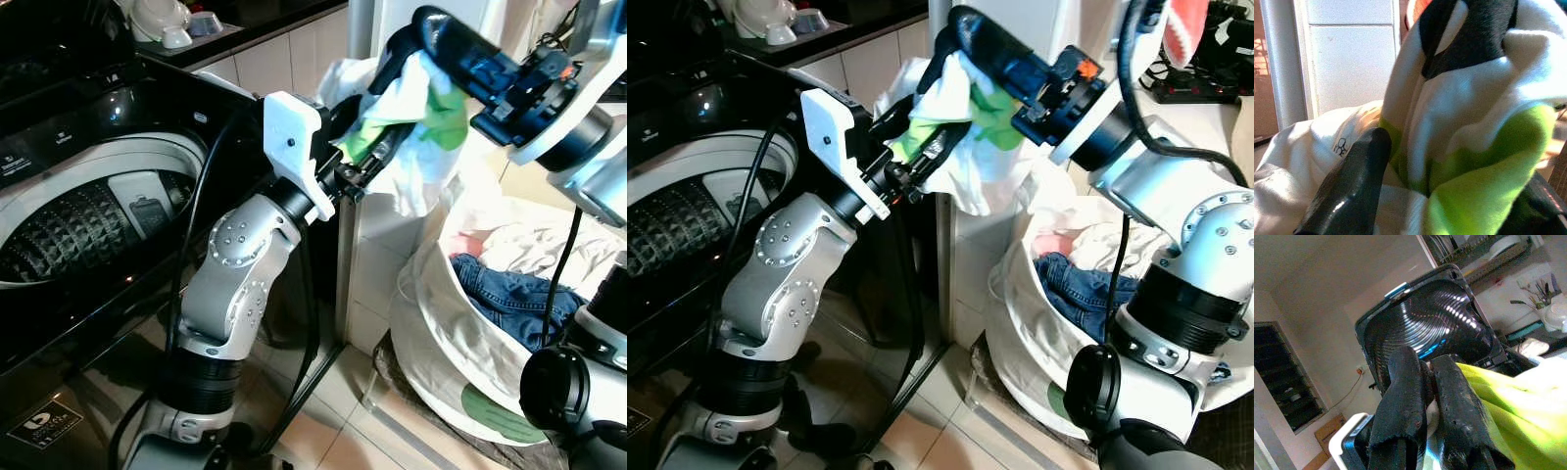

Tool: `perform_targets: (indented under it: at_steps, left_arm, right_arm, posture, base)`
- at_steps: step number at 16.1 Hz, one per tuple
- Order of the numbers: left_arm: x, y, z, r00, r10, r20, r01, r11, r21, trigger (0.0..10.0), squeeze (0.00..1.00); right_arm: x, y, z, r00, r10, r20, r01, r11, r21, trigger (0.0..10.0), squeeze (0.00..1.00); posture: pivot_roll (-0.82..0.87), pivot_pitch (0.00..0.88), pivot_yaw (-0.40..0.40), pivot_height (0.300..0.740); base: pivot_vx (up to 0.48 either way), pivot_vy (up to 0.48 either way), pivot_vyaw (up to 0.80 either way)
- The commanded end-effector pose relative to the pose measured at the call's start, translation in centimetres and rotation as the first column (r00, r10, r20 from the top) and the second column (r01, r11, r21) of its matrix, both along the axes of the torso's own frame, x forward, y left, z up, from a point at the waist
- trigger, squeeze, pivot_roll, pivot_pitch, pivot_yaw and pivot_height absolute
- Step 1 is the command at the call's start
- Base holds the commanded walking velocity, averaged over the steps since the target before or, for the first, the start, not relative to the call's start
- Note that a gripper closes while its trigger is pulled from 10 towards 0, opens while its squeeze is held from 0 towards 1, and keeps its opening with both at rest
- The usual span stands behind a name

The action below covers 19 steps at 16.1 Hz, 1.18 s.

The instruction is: Clothes washing

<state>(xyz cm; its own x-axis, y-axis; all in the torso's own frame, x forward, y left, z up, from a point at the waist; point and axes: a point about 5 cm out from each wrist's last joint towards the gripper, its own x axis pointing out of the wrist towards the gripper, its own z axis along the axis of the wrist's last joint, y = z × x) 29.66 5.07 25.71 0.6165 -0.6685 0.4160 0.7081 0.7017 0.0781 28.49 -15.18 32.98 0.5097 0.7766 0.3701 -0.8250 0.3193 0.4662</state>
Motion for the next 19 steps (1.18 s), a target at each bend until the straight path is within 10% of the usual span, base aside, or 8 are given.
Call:
perform_targets:
  at_steps: [1, 13, 14, 15, 17, 18, 19]
  left_arm:
    - [-0.1, 0.2, 0.3, 1.0, 0.018, 0.024, -0.018, 1.0, 0.004, 0.0, 0.0]
    - [0.1, 0.9, 0.0, 0.997, 0.054, 0.06, -0.057, 0.998, 0.04, 0.0, 0.0]
    - [0.5, 1.2, 0.1, 0.996, 0.081, 0.046, -0.082, 0.996, 0.028, 0.0, 0.0]
    - [1.1, 1.9, 0.5, 0.99, 0.136, 0.048, -0.137, 0.99, 0.021, 0.0, 0.0]
    - [2.3, 3.5, 1.4, 0.963, 0.261, 0.072, -0.264, 0.964, 0.038, 0.0, 0.0]
    - [4.0, 7.2, 3.6, 0.867, 0.48, 0.136, -0.487, 0.873, 0.028, 0.0, 0.0]
    - [4.5, 8.8, 4.5, 0.81, 0.564, 0.164, -0.574, 0.819, 0.02, 0.0, 0.0]
  right_arm:
    - [-0.5, 0.3, 0.2, 1.0, 0.022, 0.018, -0.021, 1.0, -0.012, 0.0, 0.0]
    - [-0.7, 0.7, -0.1, 1.0, 0.007, 0.022, -0.007, 0.999, -0.044, 0.0, 0.0]
    - [-0.6, 0.6, -0.1, 1.0, -0.016, 0.025, 0.017, 0.998, -0.056, 6.3, 0.0]
    - [-0.5, 0.4, -0.2, 0.999, -0.037, 0.02, 0.038, 0.997, -0.062, 10.0, 1.0]
    - [-0.5, 0.1, -0.1, 0.998, -0.05, 0.027, 0.052, 0.997, -0.066, 10.0, 1.0]
    - [-0.5, -0.3, -0.1, 0.993, -0.095, 0.063, 0.102, 0.987, -0.127, 10.0, 1.0]
    - [-0.6, -0.3, -0.2, 0.992, -0.099, 0.08, 0.111, 0.982, -0.152, 10.0, 0.07]
  posture:
    - [-0.08, 0.0, 0.055, 0.74]
    - [-0.08, 0.0, 0.057, 0.74]
    - [-0.08, 0.0, 0.058, 0.74]
    - [-0.08, 0.0, 0.058, 0.74]
    - [-0.08, 0.0, 0.055, 0.74]
    - [-0.08, 0.0, 0.055, 0.74]
    - [-0.08, 0.0, 0.055, 0.74]
  base:
    - [0.0, 0.0, 0.0]
    - [0.0, 0.0, 0.0]
    - [0.0, 0.0, 0.0]
    - [0.0, 0.0, 0.0]
    - [0.0, 0.0, 0.0]
    - [0.0, 0.0, 0.0]
    - [0.0, 0.0, 0.0]
